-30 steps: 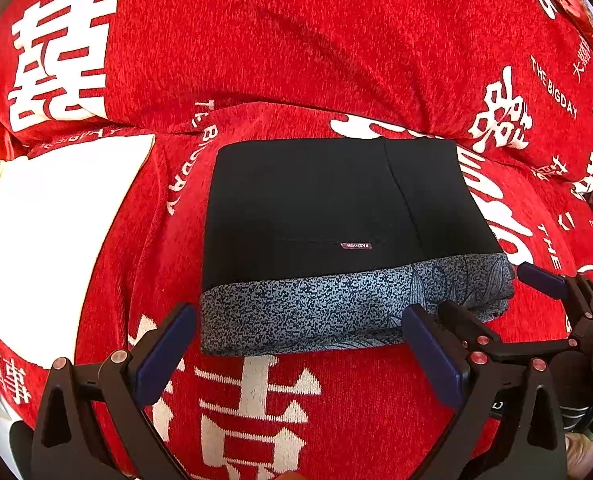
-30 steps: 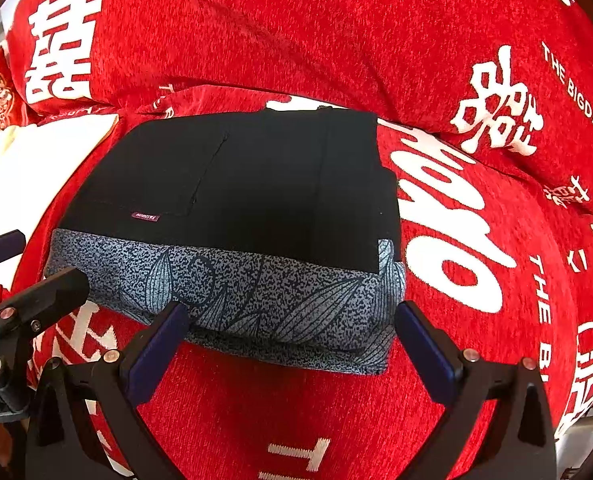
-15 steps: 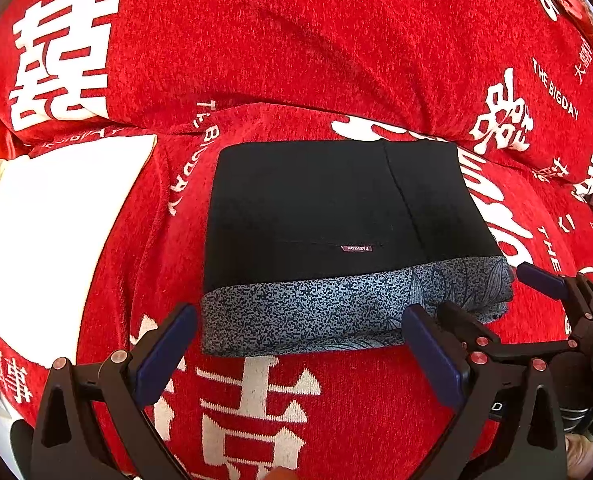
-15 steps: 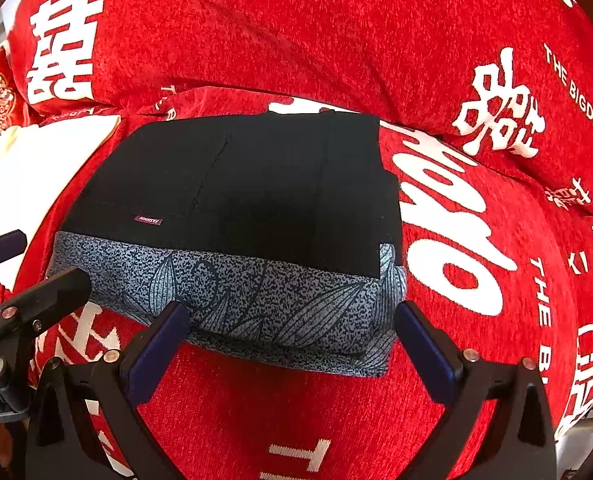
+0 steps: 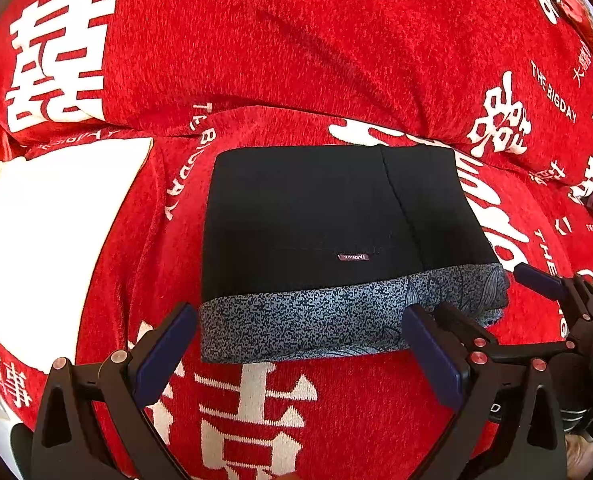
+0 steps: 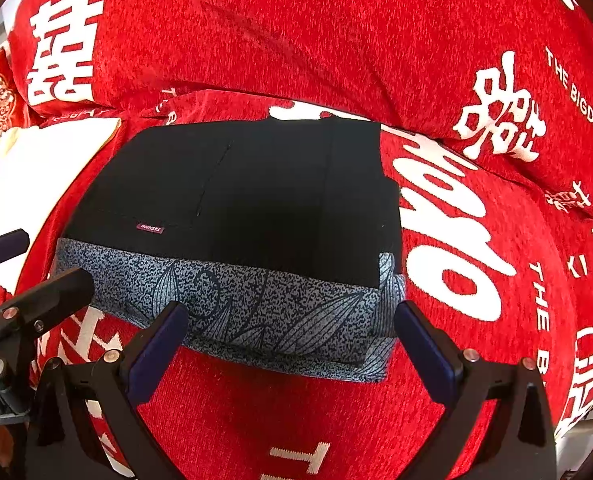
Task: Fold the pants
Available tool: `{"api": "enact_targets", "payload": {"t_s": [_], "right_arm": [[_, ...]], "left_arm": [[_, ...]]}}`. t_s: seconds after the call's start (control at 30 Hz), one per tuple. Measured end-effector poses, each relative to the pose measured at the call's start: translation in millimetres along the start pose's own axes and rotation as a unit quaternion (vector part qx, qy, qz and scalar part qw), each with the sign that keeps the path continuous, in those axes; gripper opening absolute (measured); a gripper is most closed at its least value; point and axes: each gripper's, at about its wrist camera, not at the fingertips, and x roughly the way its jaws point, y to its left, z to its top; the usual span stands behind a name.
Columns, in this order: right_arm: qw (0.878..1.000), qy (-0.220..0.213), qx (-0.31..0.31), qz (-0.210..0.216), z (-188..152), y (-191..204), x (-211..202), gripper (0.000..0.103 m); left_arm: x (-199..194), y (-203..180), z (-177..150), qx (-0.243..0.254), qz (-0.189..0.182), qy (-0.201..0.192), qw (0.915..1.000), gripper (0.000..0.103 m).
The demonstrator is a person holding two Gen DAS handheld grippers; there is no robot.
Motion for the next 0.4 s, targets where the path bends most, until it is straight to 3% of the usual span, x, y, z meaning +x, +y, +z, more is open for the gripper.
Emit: {"api": "enact_targets", "payload": {"t_s": [0.4], "right_arm": [[1.0,0.002,0.002,0.001,0.8,1.5,0.4,0.103]], "left_arm": [[-0.1,3.3,-1.6,-0.006,-0.006,0.004,1.0,0.102]]}}
